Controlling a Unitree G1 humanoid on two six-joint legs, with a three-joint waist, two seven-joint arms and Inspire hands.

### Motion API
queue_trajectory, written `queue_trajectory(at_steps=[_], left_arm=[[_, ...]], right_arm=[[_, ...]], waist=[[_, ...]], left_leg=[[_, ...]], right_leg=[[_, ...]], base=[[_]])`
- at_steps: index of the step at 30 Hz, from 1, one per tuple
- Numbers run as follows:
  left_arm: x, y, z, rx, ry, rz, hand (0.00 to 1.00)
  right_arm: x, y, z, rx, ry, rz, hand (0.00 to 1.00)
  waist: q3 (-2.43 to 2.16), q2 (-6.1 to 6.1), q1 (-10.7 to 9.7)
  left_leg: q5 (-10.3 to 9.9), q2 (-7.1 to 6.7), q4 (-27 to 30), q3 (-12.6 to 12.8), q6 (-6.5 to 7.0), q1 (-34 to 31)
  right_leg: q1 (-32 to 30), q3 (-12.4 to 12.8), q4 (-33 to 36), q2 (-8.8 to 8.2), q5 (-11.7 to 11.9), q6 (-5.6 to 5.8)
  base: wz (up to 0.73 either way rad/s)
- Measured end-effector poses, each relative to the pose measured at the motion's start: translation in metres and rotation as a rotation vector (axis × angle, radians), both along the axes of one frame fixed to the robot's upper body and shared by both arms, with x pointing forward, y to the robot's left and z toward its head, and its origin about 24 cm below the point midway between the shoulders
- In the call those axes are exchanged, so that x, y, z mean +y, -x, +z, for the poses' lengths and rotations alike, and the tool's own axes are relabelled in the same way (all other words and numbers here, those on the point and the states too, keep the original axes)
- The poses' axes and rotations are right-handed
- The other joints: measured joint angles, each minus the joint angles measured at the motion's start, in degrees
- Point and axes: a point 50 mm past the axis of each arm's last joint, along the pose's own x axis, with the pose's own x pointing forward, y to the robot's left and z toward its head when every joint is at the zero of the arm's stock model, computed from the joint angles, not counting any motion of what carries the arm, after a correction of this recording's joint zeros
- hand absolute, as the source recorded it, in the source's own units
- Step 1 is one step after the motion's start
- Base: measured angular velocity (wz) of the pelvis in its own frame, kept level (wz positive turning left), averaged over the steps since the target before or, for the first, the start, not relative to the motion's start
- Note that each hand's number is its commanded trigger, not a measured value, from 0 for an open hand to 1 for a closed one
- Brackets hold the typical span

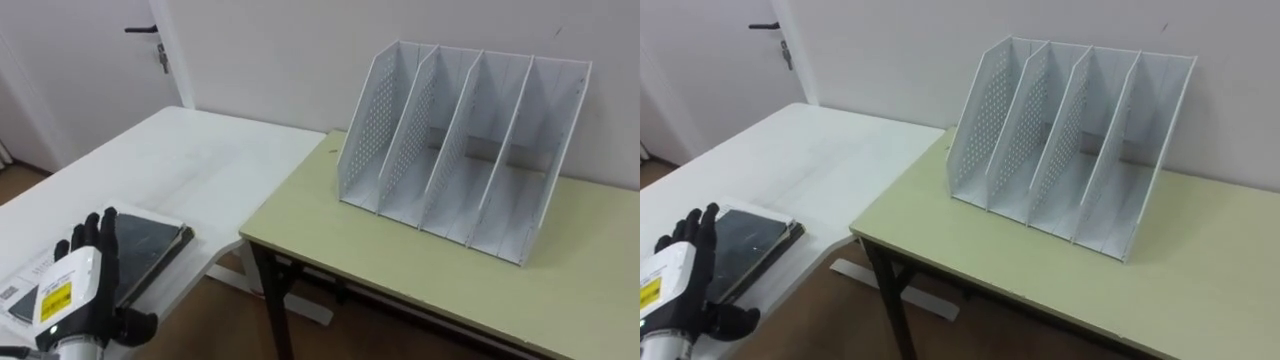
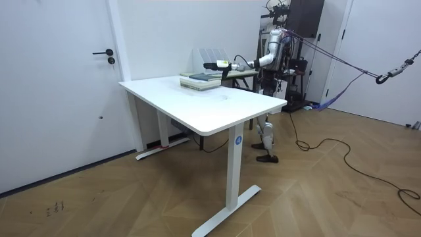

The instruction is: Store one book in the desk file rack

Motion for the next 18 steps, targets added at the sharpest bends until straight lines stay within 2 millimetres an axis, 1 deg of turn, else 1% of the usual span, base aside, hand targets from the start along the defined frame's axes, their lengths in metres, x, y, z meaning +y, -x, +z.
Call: queue_trajectory(at_steps=[1, 4, 7, 10, 11, 16, 17, 18], left_arm=[[0.001, -0.001, -0.002, 0.008, 0.001, 0.004, 0.0], [0.005, -0.004, -0.006, 0.047, 0.006, 0.013, 0.0], [0.01, -0.005, -0.004, 0.068, 0.006, 0.013, 0.0], [0.015, -0.007, -0.004, 0.088, 0.024, 0.018, 0.0], [0.017, -0.007, -0.005, 0.108, 0.036, 0.023, 0.0], [0.022, -0.006, -0.012, 0.187, 0.06, 0.024, 0.0], [0.022, -0.006, -0.014, 0.21, 0.066, 0.023, 0.11], [0.022, -0.006, -0.015, 0.221, 0.069, 0.022, 0.29]], right_arm=[[0.0, 0.0, 0.0, 0.0, 0.002, 0.003, 0.0], [-0.001, -0.001, 0.0, 0.008, 0.003, 0.027, 0.0], [0.0, -0.001, 0.0, 0.014, -0.001, 0.04, 0.0], [-0.001, 0.001, 0.0, 0.018, 0.001, 0.03, 0.0], [-0.002, 0.001, 0.001, 0.017, 0.002, 0.022, 0.0], [-0.003, 0.004, 0.001, 0.025, 0.004, 0.018, 0.0], [-0.003, 0.004, 0.001, 0.025, 0.004, 0.018, 0.0], [-0.003, 0.004, 0.001, 0.024, 0.004, 0.018, 0.0]], waist=[[0.14, -0.2, 0.02], [0.14, -0.23, 0.03], [0.15, -0.32, 0.0], [-0.01, -0.14, -0.05], [-0.2, 0.17, -0.16], [-0.33, 0.4, -0.26], [-0.38, 0.48, -0.3], [-0.4, 0.5, -0.34]], left_leg=[[0.0, 0.0, -0.01, 0.02, 0.0, 0.0], [0.01, 0.0, -0.01, 0.03, 0.0, 0.02], [0.01, 0.02, -0.01, 0.09, 0.0, -0.15], [0.01, 0.02, -0.01, 0.16, 0.0, -0.14], [0.01, 0.01, -0.01, 0.23, 0.0, -0.14], [0.01, 0.03, 0.01, 0.82, 0.0, -0.05], [0.01, 0.03, 0.02, 0.94, 0.0, -0.01], [0.01, 0.04, 0.03, 0.98, 0.0, 0.01]], right_leg=[[-0.02, 0.0, 0.05, 0.0, 0.0, 0.0], [-0.04, 0.03, 0.13, 0.01, 0.0, 0.0], [-0.11, 0.2, 0.12, 0.06, 0.04, -0.01], [-0.09, 0.3, 0.11, 0.06, 0.05, 0.01], [-0.09, 0.33, 0.09, 0.06, 0.06, 0.02], [-0.11, 0.28, 0.05, 0.01, 0.1, 0.04], [-0.12, 0.22, 0.05, -0.02, 0.1, 0.04], [-0.12, 0.21, 0.06, -0.03, 0.1, 0.04]], base=[[0.0], [0.0], [0.0], [0.0], [0.0], [0.0], [0.0], [0.0]])
